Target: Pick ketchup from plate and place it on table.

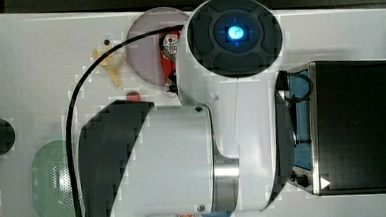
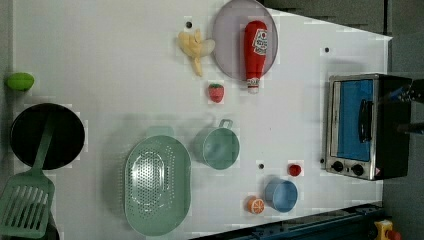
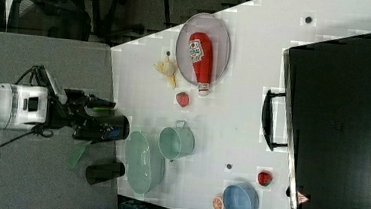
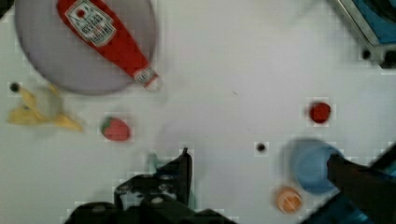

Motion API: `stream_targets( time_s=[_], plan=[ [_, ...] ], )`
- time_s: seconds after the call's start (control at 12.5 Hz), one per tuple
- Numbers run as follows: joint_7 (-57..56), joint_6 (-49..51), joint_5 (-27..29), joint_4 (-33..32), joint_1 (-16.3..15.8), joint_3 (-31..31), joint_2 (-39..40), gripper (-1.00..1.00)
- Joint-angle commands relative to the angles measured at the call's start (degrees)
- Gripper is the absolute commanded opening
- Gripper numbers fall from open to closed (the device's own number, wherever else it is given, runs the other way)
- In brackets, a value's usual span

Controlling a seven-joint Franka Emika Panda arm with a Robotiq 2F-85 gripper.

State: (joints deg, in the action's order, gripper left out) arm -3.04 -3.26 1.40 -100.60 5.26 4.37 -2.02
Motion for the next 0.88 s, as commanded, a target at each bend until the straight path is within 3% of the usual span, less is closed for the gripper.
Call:
stream_targets(
  time_s=[0.08, 0.4, 0.88],
  plan=[
    [-2.47, -6.08, 0.26, -0.26, 0.55, 1.38, 4.25, 1.0],
    [-9.36, -14.6, 0.25, 0.45, 0.22, 2.63, 11.82, 1.0],
    [-22.26, -17.47, -1.55, 6.84, -1.22, 3.59, 25.2, 1.0]
  ],
)
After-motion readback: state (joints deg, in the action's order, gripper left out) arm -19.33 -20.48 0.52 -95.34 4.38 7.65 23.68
